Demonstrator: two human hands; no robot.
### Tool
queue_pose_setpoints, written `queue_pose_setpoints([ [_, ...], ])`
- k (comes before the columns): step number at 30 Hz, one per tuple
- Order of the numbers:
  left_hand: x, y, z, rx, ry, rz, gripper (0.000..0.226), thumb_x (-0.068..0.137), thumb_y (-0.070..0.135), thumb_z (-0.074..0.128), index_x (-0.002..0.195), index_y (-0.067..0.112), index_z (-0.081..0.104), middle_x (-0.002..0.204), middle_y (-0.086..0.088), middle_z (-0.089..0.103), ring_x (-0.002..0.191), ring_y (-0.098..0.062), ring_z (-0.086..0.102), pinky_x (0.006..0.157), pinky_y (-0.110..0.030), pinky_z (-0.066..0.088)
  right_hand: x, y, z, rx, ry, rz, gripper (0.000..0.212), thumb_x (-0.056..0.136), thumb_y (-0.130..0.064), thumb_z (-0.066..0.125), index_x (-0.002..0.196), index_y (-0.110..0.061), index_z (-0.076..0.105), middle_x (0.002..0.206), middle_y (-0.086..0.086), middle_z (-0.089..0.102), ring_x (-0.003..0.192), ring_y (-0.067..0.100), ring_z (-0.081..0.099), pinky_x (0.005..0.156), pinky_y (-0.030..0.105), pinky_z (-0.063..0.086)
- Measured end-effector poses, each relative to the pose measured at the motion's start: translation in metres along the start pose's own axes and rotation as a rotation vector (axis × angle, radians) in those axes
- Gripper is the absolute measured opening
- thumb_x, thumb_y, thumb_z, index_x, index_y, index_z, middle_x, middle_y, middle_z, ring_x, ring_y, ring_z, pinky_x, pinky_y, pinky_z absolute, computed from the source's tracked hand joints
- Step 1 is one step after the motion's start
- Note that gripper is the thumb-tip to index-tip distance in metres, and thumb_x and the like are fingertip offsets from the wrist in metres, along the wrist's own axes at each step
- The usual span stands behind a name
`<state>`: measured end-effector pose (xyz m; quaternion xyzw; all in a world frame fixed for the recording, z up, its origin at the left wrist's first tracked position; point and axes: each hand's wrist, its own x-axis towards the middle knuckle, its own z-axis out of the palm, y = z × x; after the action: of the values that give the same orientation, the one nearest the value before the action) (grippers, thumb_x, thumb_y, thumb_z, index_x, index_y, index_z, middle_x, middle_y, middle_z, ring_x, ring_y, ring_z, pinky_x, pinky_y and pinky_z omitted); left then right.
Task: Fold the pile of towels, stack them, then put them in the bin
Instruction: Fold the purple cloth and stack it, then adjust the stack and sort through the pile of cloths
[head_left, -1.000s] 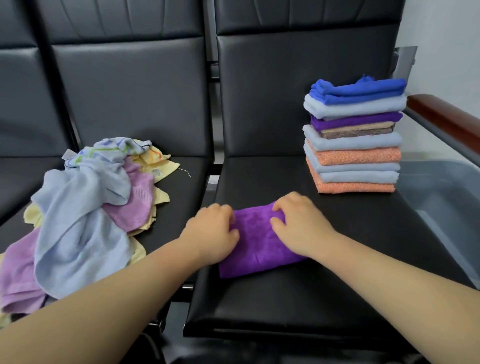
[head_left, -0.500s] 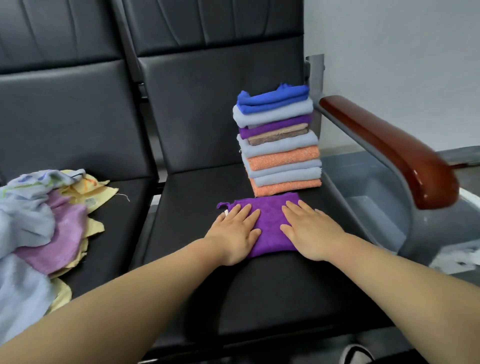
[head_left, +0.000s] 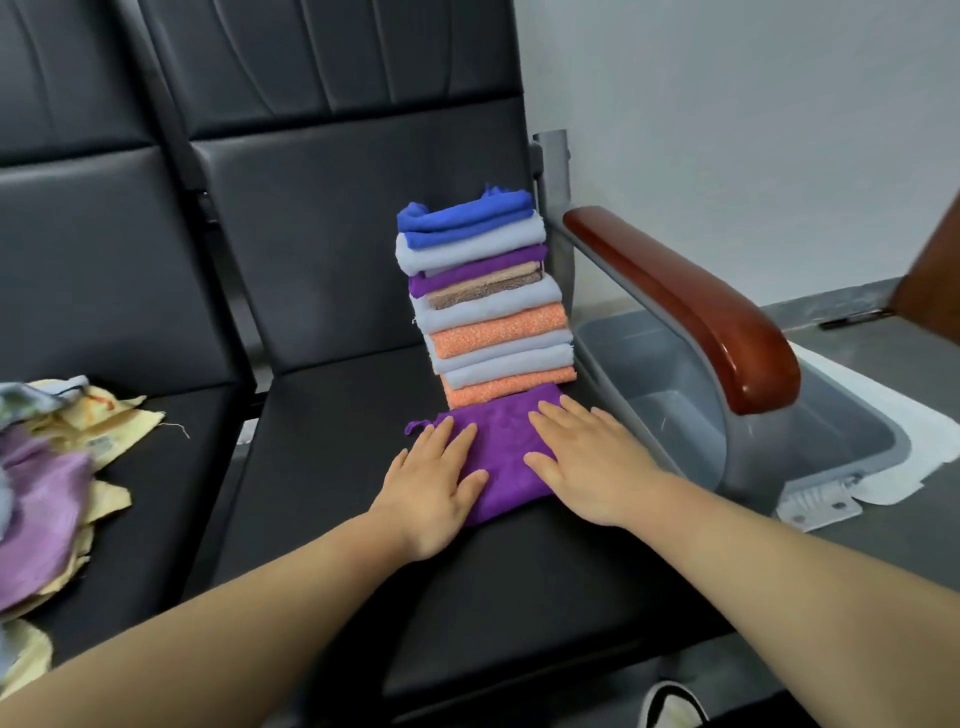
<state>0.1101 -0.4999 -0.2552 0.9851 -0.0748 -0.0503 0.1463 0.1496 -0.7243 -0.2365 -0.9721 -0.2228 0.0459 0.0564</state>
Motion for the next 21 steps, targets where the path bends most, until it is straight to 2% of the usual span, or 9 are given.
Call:
queue_pose_setpoints([
  [4,-0.040,-0.041,-0.027,-0.043,0.107,-0.070,0.063,0.105,0.050,0.041,0.162,0.027,0.023,0.169,0.000,0.018,0.156,-0.017,0.014,0.125,-0.034,0.017,0.001,-0.067,-0.008,0.051,-0.047,-0.157,0.064,0.109,-0.052,0.036,0.163,-0.020,0.027,0.172,0.000,0.019,0.160,0.021,0.011,0.129,0.043,0.014],
  [8,-0.081,-0.103,-0.066,0.044,0.095,-0.218,0.059,0.103,0.045,0.047,0.157,0.025,0.033,0.164,0.002,0.030,0.151,-0.021,0.028,0.122,-0.041,0.030,0.018,-0.145,-0.010,0.133,-0.078,-0.317,0.061,0.109,-0.048,0.041,0.162,-0.019,0.031,0.172,0.000,0.022,0.159,0.019,0.015,0.128,0.042,0.018],
  [10,-0.112,-0.146,-0.089,0.092,0.115,-0.335,0.056,0.100,0.044,0.049,0.151,0.023,0.042,0.155,0.000,0.042,0.143,-0.025,0.040,0.116,-0.043,0.037,0.032,-0.195,-0.009,0.180,-0.123,-0.388,0.062,0.109,-0.047,0.041,0.163,-0.019,0.029,0.173,-0.002,0.018,0.159,0.018,0.014,0.127,0.040,0.018],
  [14,-0.177,-0.219,-0.131,0.185,0.275,-0.538,0.042,0.094,0.038,0.055,0.133,0.024,0.061,0.133,-0.004,0.059,0.122,-0.030,0.055,0.099,-0.045,0.049,0.060,-0.293,-0.010,0.237,-0.173,-0.501,0.060,0.109,-0.044,0.042,0.163,-0.020,0.030,0.172,-0.005,0.020,0.158,0.019,0.020,0.126,0.041,0.025],
  [16,-0.204,-0.252,-0.151,0.234,0.350,-0.640,0.036,0.092,0.034,0.059,0.126,0.025,0.065,0.127,-0.005,0.061,0.113,-0.032,0.057,0.092,-0.044,0.050,0.074,-0.339,-0.007,0.264,-0.201,-0.523,0.059,0.109,-0.043,0.044,0.161,-0.019,0.034,0.169,-0.004,0.027,0.153,0.022,0.029,0.122,0.041,0.031],
  [18,-0.221,-0.274,-0.170,0.232,0.406,-0.744,0.039,0.091,0.036,0.060,0.129,0.027,0.063,0.130,-0.006,0.058,0.117,-0.033,0.054,0.091,-0.045,0.049,0.084,-0.375,-0.002,0.304,-0.204,-0.521,0.052,0.106,-0.043,0.048,0.152,-0.020,0.045,0.157,0.001,0.042,0.143,0.026,0.043,0.114,0.042,0.040],
  [21,-0.239,-0.305,-0.181,0.198,0.349,-0.893,0.050,0.092,0.048,0.061,0.135,0.026,0.053,0.134,-0.007,0.051,0.120,-0.034,0.051,0.089,-0.043,0.048,0.097,-0.425,0.005,0.390,-0.230,-0.497,0.046,0.103,-0.039,0.054,0.145,-0.019,0.054,0.146,0.005,0.051,0.132,0.028,0.052,0.107,0.039,0.045],
])
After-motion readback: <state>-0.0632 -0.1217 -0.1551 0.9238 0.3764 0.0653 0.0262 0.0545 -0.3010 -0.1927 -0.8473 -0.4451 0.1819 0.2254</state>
